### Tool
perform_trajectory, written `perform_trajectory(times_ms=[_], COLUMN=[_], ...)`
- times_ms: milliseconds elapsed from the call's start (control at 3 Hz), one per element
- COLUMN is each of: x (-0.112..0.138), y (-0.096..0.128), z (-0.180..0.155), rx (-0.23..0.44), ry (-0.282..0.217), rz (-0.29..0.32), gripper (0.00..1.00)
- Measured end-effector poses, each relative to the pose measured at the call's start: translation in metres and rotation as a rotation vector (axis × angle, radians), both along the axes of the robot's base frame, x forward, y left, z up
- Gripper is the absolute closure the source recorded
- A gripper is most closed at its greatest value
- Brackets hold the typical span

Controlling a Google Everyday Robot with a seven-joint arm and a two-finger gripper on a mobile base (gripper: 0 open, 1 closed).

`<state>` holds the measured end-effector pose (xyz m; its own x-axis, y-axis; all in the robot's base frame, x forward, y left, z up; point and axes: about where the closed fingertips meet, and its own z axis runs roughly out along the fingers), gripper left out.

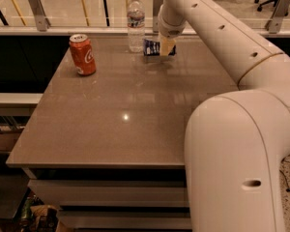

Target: Move rxbar blueberry near water bottle

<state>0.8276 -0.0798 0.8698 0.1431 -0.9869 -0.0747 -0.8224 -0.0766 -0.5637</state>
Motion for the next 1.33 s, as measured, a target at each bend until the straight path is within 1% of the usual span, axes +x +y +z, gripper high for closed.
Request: perform_trajectory(times_ms=[333, 667, 1333], x=[0.0, 0.001, 0.002], y=[0.001, 0.002, 0.004], z=[-0.003, -0.007, -0.014], rx=[-0.001, -0.002, -0.005], ry=[0.004, 0.009, 0.019], rz=[0.002, 0.004, 0.006], gripper=[0.83, 0.59, 0.13])
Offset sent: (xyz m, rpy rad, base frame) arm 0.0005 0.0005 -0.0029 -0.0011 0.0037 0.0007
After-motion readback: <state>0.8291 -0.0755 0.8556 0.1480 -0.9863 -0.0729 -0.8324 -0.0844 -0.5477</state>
